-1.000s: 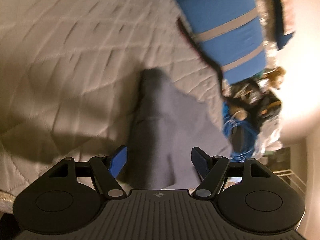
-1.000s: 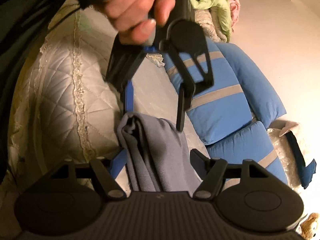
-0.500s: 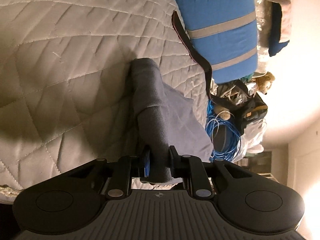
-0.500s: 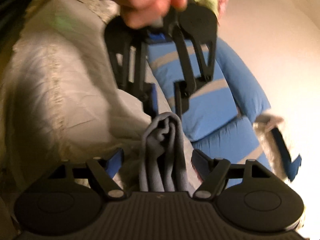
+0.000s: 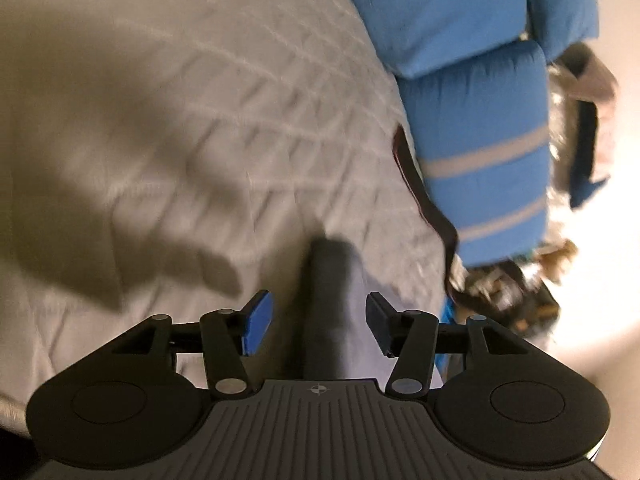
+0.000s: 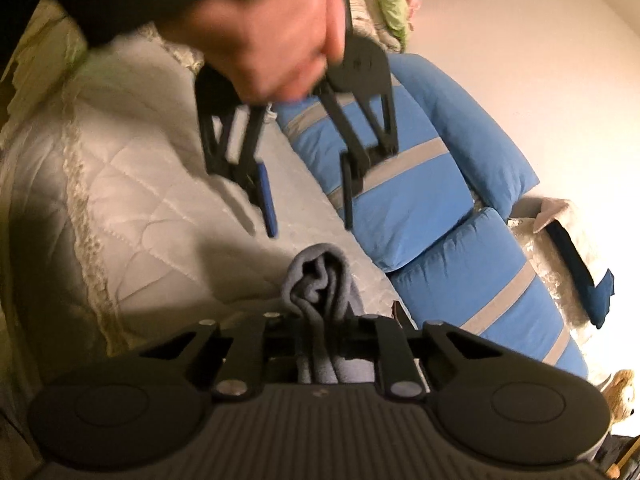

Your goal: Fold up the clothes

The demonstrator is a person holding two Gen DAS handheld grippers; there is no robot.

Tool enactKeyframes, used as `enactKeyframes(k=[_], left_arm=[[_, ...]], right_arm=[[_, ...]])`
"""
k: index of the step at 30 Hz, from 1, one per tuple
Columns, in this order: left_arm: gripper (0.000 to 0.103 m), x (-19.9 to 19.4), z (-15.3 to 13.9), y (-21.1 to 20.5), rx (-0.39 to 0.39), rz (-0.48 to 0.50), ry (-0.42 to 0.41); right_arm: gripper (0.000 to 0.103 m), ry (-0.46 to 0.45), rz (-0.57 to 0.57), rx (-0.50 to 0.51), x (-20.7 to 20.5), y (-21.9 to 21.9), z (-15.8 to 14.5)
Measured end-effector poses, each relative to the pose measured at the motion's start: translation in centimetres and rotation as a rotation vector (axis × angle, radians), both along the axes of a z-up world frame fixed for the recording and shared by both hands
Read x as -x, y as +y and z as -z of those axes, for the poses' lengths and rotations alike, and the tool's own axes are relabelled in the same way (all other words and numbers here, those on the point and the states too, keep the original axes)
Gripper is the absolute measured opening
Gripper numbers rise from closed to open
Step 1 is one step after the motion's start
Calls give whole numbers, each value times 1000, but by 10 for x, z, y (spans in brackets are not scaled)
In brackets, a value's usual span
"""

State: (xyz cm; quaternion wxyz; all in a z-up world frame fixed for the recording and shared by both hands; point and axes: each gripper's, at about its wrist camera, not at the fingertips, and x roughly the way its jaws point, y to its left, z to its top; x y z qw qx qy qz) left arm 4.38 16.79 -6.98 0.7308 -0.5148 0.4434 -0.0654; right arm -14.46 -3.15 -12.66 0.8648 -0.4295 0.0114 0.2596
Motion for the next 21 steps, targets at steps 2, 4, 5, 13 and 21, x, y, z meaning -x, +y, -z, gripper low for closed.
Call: enactKeyframes(k=[2,4,5,13,21], left_arm=[[50,-16,-1,-6,-18,17,-14],[49,-32,5,-15,-9,53,5],[48,-40,8,-19,-4,71,14],[12,-72,20,-49,-59,184,39],[11,-84,21,-50,-79,218,38]], right_arm=[[15,-1,-3,-10,0,-2,-3],[15,-3,-9,-18,0,-4,-5],[15,-1,-12,-22,0,-5,-6],[10,9,-44,-65,2,-17,-12],[9,1,-57,-70,6,-22,-8]])
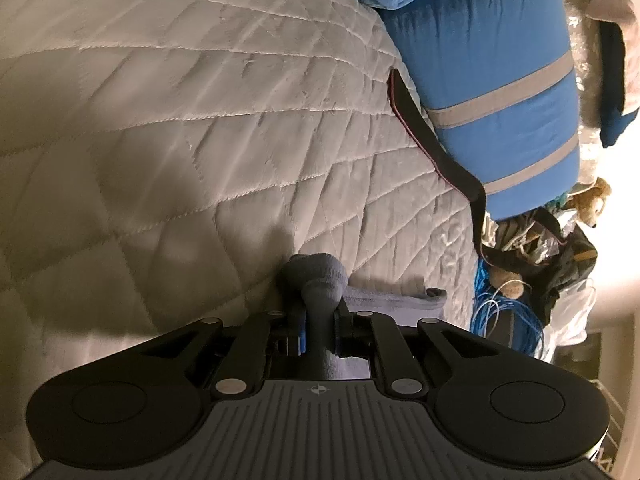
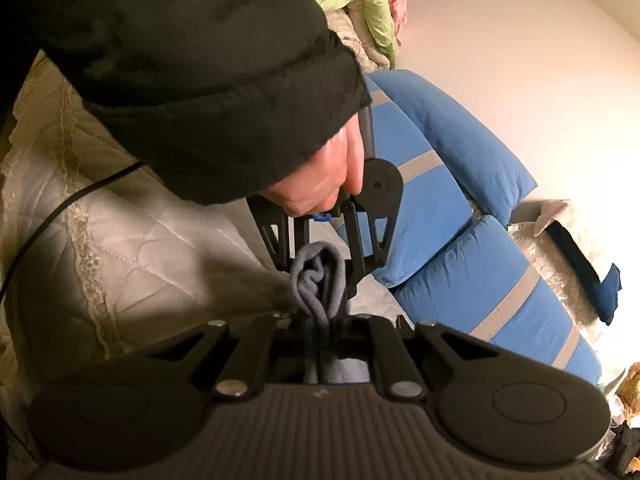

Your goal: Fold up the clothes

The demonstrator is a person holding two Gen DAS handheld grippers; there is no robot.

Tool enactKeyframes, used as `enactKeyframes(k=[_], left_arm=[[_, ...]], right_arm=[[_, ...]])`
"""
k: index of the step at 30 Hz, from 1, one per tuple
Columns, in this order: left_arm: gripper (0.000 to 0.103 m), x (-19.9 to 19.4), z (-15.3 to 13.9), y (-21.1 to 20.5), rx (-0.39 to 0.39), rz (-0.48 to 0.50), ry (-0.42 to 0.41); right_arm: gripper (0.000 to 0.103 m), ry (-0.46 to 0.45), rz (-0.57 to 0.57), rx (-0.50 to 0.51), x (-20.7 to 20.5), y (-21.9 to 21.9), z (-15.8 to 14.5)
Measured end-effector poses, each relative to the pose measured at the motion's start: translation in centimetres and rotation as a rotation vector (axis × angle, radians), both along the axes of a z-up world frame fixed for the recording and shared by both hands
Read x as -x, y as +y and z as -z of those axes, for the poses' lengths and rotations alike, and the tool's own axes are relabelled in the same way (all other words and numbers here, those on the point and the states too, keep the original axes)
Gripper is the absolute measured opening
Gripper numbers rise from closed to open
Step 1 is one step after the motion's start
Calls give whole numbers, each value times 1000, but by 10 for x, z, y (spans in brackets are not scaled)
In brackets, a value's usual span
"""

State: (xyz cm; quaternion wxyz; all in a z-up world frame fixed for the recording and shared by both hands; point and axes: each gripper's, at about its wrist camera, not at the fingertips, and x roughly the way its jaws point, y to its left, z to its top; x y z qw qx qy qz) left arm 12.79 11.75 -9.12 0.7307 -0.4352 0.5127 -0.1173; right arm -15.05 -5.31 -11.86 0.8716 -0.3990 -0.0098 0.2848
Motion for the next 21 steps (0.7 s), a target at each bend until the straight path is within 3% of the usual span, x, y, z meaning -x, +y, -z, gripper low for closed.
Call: enactKeyframes(k=[21], left_arm=[[12,-30,0,6,20,170,41]], right_arm=[[9,8,-34,40,12,-6,13]])
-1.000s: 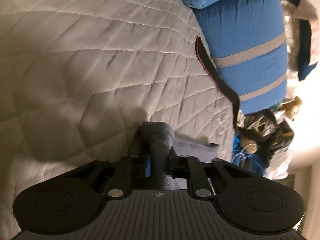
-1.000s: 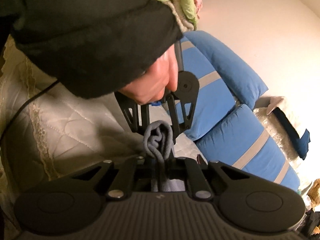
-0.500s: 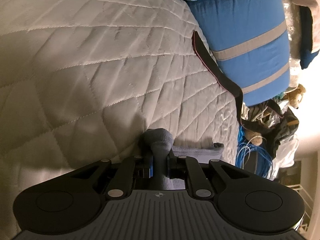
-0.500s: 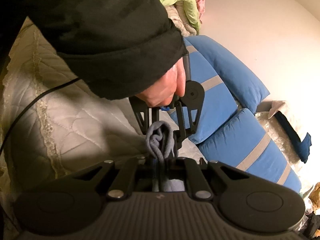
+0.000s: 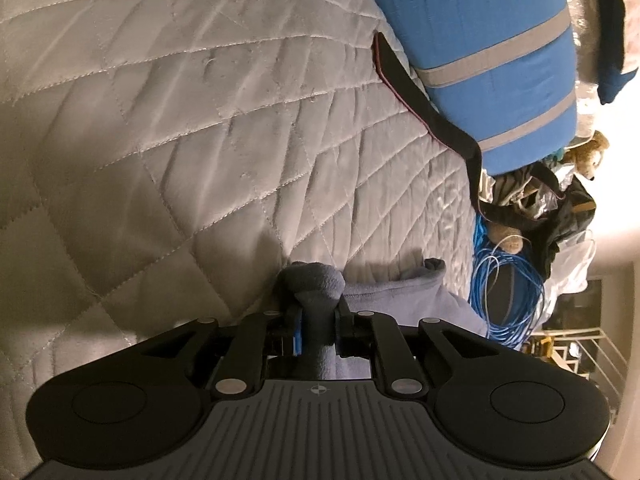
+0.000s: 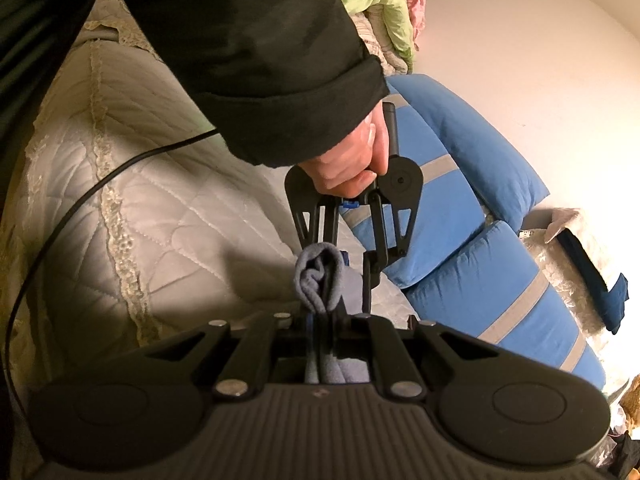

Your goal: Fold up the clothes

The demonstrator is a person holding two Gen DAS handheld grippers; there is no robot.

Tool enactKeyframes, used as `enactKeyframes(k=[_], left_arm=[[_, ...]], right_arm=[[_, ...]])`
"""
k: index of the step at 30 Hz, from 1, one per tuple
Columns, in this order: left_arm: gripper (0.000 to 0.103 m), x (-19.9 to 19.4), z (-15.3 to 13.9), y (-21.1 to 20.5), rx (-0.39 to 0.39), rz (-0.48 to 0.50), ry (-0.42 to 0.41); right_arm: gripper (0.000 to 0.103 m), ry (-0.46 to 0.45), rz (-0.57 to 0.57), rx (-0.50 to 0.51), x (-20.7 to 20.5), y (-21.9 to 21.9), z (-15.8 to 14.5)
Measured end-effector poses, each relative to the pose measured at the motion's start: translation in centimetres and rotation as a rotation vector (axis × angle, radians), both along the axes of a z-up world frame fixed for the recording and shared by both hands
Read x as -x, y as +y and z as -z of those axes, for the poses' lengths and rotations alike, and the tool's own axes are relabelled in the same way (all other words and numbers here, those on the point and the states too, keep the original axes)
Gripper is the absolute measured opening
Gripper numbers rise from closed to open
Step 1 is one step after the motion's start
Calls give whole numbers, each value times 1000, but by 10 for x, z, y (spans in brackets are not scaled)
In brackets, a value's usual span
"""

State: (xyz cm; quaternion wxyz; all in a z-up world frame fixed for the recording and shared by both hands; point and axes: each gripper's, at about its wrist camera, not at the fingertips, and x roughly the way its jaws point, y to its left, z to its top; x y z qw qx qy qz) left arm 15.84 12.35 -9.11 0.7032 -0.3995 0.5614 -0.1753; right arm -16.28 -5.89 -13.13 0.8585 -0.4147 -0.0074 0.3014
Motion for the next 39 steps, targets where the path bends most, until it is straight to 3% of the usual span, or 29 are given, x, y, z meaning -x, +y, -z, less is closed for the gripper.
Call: enactKeyframes(k=[10,19,22,24,26,31,37,39], left_arm=[[12,-5,-1,0,1,9,12],[17,-4,-11,-1,-18,-4,-31],[36,1,-26,17,-60,-170,-138],[64,7,-36,32,-58,-260,-184],[69,12,-42,42,-20,-291,-194],[69,26,-45,23,-149,-189,-139],[68,37,-29,17,-86,-166,-53],[63,37,-25,17,-78,-167,-36]], right_arm=[[9,7,-1,7,0,-1,3],[9,23,-8,10,3,0,4],[9,18,-13,18,7,-2,8],[9,19,-8,11,8,-3,8],[9,24,2,-5,7,-4,4],[9,35,35,-65,4,-6,-8],[10,36,69,-122,3,-9,-19],[10,32,69,-123,3,-8,-19]])
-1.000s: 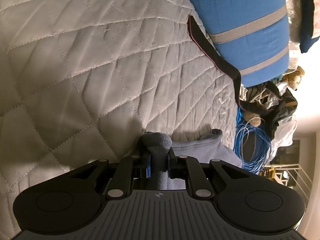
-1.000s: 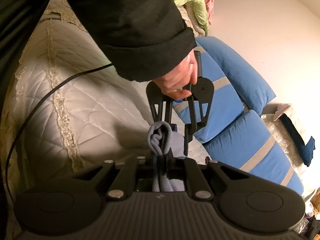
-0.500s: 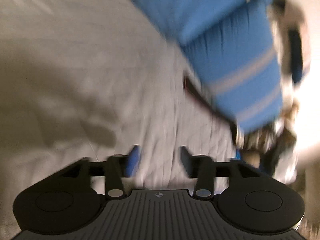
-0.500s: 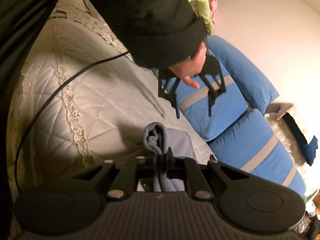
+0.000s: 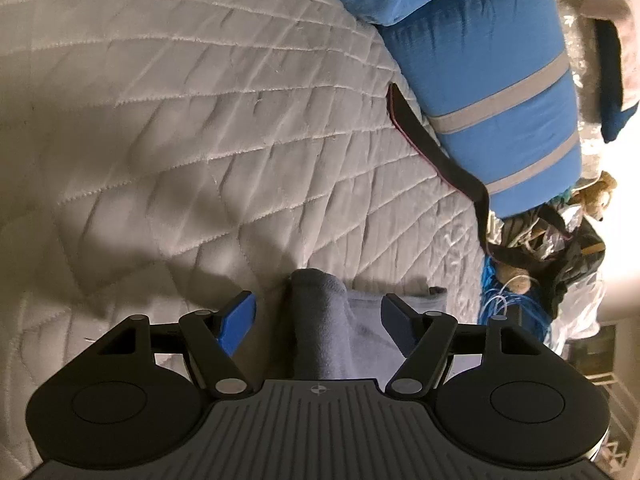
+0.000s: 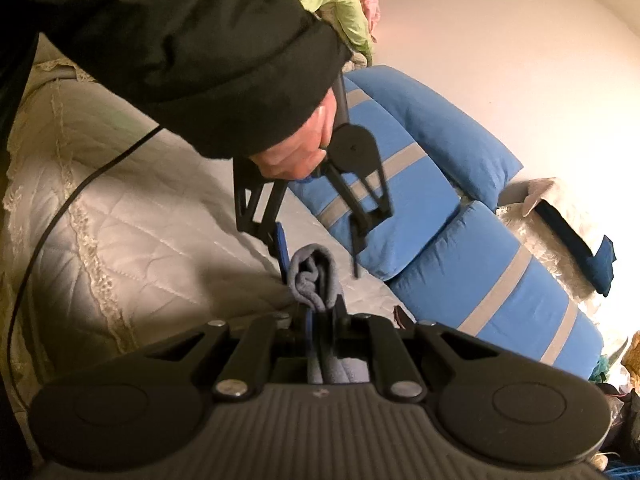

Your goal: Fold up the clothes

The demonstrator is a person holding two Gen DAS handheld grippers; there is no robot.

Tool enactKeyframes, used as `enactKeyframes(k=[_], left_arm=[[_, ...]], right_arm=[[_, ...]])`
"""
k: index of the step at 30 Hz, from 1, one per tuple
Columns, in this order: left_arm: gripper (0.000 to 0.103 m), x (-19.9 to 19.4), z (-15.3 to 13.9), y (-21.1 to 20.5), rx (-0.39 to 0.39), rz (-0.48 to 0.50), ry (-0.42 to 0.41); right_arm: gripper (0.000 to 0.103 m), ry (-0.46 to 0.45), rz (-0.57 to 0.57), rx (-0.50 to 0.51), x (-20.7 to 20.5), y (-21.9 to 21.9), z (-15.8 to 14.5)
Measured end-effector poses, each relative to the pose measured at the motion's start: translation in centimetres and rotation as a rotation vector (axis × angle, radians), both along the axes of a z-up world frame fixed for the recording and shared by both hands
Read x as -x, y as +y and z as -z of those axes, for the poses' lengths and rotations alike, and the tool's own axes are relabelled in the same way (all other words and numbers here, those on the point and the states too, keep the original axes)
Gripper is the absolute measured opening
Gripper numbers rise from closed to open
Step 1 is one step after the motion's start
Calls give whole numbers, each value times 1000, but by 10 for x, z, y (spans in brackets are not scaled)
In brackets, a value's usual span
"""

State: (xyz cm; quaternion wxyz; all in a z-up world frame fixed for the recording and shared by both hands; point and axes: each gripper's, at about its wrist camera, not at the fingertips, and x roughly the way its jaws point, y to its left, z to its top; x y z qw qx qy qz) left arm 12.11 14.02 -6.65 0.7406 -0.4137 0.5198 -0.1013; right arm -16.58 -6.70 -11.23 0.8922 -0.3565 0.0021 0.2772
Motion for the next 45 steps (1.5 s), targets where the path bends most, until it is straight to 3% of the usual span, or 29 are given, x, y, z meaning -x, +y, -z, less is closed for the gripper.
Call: enactKeyframes(k=[4,6,11,15,23,26,29,31,33,36,40,45], left_arm=[[42,-6,9,-4,15,-2,32],[26,-8,13,-9,16,6,40],[19,-11,15,-15,-2,-23,-3],[11,-19,15,-17,-60,-51,-34],[5,-20,8,-25,-115,-32,-119],[5,-21,6,-28,-140,-20,-149],[7,-24,-3,-26,-237,-21,-187],[13,-24,-9,-17,-284,-41,-166],[31,-18,-10,-5,-254,-72,-113],[44,0,-11,4,-174,-63,-76],[51,22,-5,-1,-46,18,-19],[51,36,4,-10,17,81,64]], right_arm=[[10,-4,0,0,2,0,2],[10,0,0,-2,2,1,3],[9,16,-14,3,-1,3,2],[9,17,-11,0,0,4,3],[9,25,-18,19,1,7,6],[10,35,-26,35,3,9,8],[10,36,-25,44,3,10,9],[10,34,-18,37,2,10,8],[10,33,-10,27,1,10,5],[10,26,-6,24,2,10,5],[10,13,-8,32,2,10,7],[10,8,-11,49,1,13,7]])
